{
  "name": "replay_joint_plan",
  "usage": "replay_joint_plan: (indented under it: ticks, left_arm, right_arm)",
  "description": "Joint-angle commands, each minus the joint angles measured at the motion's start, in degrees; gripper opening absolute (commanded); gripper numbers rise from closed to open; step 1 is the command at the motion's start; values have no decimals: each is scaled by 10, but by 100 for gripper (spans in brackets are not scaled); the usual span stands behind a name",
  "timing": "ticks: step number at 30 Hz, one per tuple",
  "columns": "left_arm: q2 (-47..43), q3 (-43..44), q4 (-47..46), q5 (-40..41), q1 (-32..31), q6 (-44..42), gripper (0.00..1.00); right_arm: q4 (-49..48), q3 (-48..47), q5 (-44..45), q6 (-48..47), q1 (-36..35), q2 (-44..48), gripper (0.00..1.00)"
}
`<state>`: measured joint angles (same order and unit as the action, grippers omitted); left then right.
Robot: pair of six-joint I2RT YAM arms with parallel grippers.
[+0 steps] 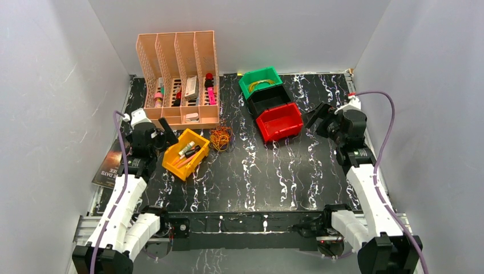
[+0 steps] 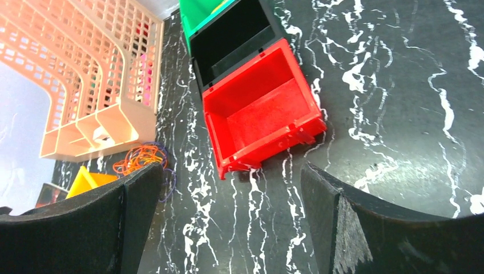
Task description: Untangle the cables
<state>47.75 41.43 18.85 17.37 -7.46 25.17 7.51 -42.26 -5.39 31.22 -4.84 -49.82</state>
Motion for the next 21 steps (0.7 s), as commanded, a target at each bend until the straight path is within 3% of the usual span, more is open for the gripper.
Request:
replay_joint_plan:
  ticks: [1,5,10,21]
  left_arm:
    - [-1,21,-7,-32,23,5,98]
    - [12,24,-2,-51,30,4,98]
    - [24,27,0,-64,38,4,98]
    - [45,29,-3,-88,50,2,98]
  right_arm:
    - [-4,-76,-52,-17,-7,-62,98]
    - [52,-157,26,-41,-105,-165,98]
    - [40,-204,81,-30,-194,-245,98]
    - [-68,-215,138,64,-231,-384,98]
